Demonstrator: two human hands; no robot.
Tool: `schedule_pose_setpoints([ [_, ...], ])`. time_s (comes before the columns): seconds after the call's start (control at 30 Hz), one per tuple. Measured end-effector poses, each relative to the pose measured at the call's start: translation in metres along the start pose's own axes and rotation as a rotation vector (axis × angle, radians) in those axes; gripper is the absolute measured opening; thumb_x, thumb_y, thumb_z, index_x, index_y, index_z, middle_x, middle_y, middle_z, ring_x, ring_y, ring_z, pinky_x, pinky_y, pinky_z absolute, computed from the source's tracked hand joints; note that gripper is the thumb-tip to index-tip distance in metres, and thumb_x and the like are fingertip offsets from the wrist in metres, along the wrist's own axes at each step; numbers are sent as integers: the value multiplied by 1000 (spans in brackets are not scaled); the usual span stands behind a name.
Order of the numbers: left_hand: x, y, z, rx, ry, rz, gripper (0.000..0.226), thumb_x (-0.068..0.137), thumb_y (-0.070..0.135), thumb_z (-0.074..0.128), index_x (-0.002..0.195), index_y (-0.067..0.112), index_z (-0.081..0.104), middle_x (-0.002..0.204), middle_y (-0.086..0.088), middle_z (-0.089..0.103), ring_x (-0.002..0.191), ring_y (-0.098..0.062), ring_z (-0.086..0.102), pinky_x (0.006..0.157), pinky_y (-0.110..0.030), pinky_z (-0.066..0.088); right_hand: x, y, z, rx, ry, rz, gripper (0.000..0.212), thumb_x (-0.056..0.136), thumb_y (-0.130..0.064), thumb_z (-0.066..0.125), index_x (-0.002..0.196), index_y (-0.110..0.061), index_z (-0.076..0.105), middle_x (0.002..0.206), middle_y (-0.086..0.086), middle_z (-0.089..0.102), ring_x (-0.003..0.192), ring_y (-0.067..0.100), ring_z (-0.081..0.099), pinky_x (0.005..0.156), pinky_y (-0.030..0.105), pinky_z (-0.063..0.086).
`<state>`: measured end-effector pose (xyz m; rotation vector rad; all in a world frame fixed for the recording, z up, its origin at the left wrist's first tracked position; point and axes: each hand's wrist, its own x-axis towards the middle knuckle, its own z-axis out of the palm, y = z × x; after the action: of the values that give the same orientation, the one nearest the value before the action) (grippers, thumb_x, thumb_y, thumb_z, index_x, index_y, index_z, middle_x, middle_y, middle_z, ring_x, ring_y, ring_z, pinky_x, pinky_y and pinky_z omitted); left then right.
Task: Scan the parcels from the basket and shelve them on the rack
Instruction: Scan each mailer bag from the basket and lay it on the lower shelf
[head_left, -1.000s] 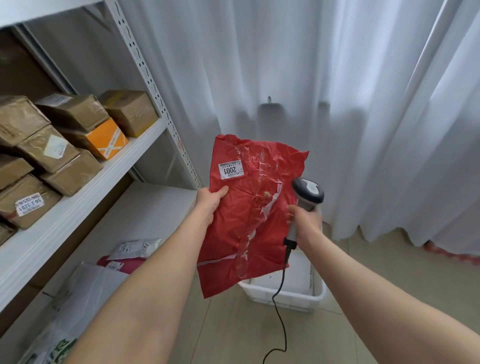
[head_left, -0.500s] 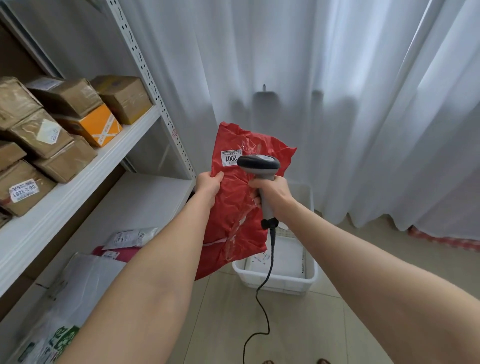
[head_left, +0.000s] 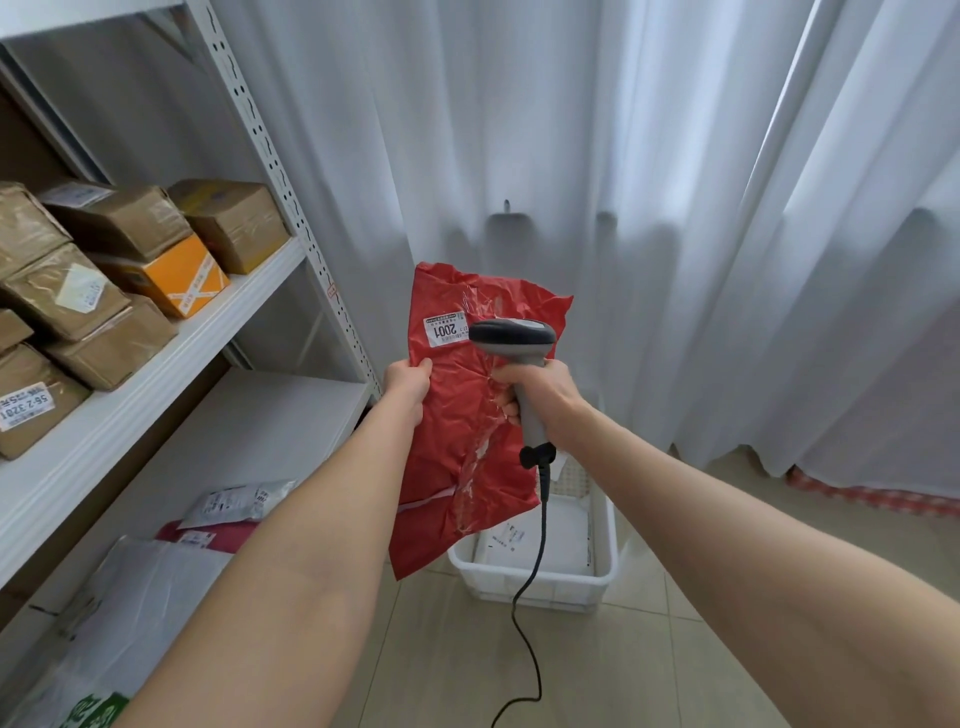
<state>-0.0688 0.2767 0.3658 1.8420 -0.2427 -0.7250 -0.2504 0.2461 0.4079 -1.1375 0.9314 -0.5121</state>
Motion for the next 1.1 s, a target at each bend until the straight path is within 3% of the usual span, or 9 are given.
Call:
schedule_pose_setpoints([
  [0.1, 1, 1, 0, 1, 11, 5, 31, 98, 21, 52, 123, 4, 59, 114, -10, 64, 92, -22, 59, 82, -30, 47, -3, -5, -2, -32, -9, 21, 7, 85, -3, 63, 79, -1, 60, 57, 10, 57, 42, 16, 49, 45, 23, 44],
  [0.23, 2, 2, 0, 11, 20, 9, 33, 98, 21, 51, 124, 3, 58, 118, -11, 63, 107, -28, 60, 92, -33, 47, -4, -8, -2, -65, -9, 33, 7, 85, -3, 62, 80, -2, 58, 57, 9, 55, 40, 14, 48, 44, 22, 43],
  [0.4, 3, 4, -2, 11, 30, 10, 31, 98, 21, 51, 124, 4, 57, 119, -12, 62, 99, -24, 59, 84, -30, 44, -3, -11, 0, -74, -3, 28, 9, 84, -3, 62, 76, -3, 58, 54, 8, 54, 38, 13, 46, 42, 21, 42],
  [0.63, 4, 4, -7, -8, 52, -9, 32, 98, 22, 51, 125, 5, 57, 120, -10, 62, 108, -26, 59, 82, -29, 44, -1, -13, 4, -93, -17, 25, 7, 84, -3, 62, 77, -3, 59, 53, 6, 54, 39, 13, 46, 42, 21, 42],
  [0.83, 9, 4, -17, -15, 70, 15, 31, 98, 21, 52, 124, 5, 58, 121, -10, 62, 109, -26, 60, 94, -34, 47, 3, -4, 6, 66, 27, 48, 5, 85, -5, 64, 82, -4, 61, 50, 7, 58, 38, 13, 48, 42, 20, 43],
  [0.9, 11, 5, -22, -38, 85, 32, 30, 97, 20, 52, 123, 6, 59, 120, -10, 63, 109, -26, 60, 97, -36, 48, 5, 0, 5, 130, 51, 66, 7, 85, -5, 65, 89, -3, 60, 53, 8, 60, 40, 14, 51, 43, 22, 45],
  [1.1, 19, 14, -46, -131, 199, 102, 28, 97, 16, 49, 120, 3, 59, 122, -15, 61, 113, -30, 58, 101, -40, 46, 15, 15, -3, 282, 212, 124, 9, 83, 5, 60, 88, -2, 56, 65, 12, 60, 49, 18, 52, 50, 27, 46],
])
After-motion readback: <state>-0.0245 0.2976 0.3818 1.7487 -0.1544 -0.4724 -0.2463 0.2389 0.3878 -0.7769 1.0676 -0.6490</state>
